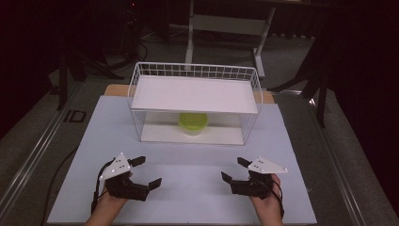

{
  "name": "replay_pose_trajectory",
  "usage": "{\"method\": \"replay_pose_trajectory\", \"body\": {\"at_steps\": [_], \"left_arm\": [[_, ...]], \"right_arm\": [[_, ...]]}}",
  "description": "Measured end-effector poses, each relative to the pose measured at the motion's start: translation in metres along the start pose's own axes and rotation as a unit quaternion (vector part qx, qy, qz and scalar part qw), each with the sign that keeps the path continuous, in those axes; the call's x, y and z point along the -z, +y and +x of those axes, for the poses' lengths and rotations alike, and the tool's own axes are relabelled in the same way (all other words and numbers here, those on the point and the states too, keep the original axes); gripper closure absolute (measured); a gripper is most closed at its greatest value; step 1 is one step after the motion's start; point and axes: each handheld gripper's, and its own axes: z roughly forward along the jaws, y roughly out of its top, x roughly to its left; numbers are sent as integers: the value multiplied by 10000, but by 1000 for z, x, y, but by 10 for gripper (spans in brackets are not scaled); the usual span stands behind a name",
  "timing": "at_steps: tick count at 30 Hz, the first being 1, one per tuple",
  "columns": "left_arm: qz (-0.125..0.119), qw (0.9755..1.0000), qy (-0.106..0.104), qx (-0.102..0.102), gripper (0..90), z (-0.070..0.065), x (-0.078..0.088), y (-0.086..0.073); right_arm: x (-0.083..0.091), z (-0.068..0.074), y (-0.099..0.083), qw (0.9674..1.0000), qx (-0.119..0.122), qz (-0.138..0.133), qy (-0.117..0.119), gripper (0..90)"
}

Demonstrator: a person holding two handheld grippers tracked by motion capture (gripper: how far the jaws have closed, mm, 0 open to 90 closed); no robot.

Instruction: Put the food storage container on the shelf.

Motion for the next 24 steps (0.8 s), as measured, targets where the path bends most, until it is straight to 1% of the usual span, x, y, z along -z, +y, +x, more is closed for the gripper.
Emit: {"method": "replay_pose_trajectory", "body": {"at_steps": [2, 3, 4, 7, 10, 12, 14, 17, 19, 22, 24], "left_arm": [[-4, 10000, 37, -36, 22, 0, 2, -1], [-32, 10000, 36, -1, 22, 0, 3, -3], [-42, 10000, 40, 12, 22, 0, 3, -4], [-8, 10000, 86, -33, 22, -1, 3, -8], [-9, 10000, 64, -10, 22, 1, 3, -10], [-39, 10000, 76, 0, 22, 3, 2, -12], [-23, 10000, 93, 17, 22, 4, 1, -15], [17, 9999, 99, -9, 22, 7, -1, -19], [43, 9999, 101, 12, 22, 8, -2, -20], [22, 9999, 92, 75, 22, 11, -3, -22], [-8, 9999, 101, 78, 22, 11, -3, -22]], "right_arm": [[2, -1, -3, 10000, 53, 12, 17, 190], [3, -1, -4, 10000, 86, 32, -9, 189], [4, -1, -6, 9999, 99, 52, -18, 190], [7, -3, -10, 9999, 92, 80, -5, 189], [6, -4, -14, 9999, 124, 108, -30, 189], [5, -6, -16, 9999, 78, 105, -64, 189], [4, -8, -18, 9997, 99, 133, -161, 189], [2, -11, -22, 9997, 81, 176, -158, 189], [1, -13, -24, 9998, 49, 165, -137, 189], [1, -15, -25, 9998, 72, 146, -140, 189], [1, -16, -26, 9997, 71, 148, -157, 189]]}}
